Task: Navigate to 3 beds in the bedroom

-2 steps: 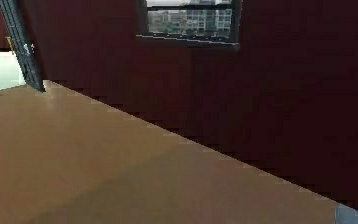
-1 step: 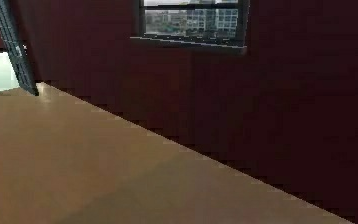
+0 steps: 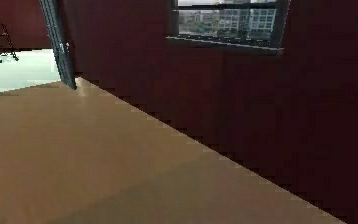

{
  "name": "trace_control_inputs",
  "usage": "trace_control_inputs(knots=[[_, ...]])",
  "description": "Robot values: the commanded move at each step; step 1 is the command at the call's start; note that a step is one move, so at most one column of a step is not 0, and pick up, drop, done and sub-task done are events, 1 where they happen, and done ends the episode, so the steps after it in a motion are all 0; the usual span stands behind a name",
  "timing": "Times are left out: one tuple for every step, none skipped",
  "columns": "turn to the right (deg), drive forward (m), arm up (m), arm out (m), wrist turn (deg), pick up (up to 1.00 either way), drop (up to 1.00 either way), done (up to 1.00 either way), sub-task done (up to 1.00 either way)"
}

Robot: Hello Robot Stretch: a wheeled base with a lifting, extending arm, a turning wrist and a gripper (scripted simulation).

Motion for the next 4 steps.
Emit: trace_control_inputs(knots=[[0.0, 0.40, 0.00, 0.00, 0.0, 0.00, 0.00, 0.00, 0.00], [-39.0, 0.00, 0.00, 0.00, 0.0, 0.00, 0.00, 0.00, 0.00], [0.0, 0.40, 0.00, 0.00, 0.0, 0.00, 0.00, 0.00, 0.00], [-12.0, 0.00, 0.00, 0.00, 0.0, 0.00, 0.00, 0.00, 0.00]])
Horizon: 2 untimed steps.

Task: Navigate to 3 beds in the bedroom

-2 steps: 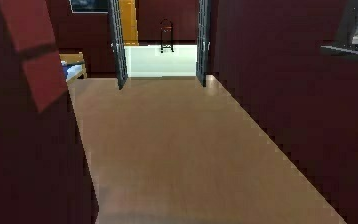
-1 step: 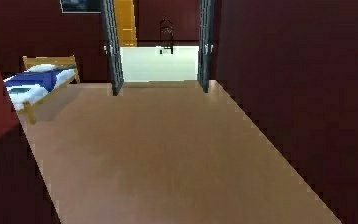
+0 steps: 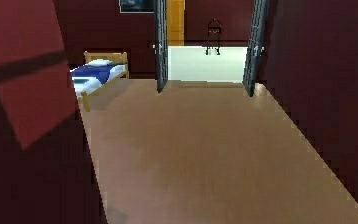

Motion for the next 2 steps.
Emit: trace_control_inputs(knots=[[0.0, 1.00, 0.00, 0.00, 0.0, 0.00, 0.00, 0.00, 0.00], [-3.0, 0.00, 0.00, 0.00, 0.0, 0.00, 0.00, 0.00, 0.00]])
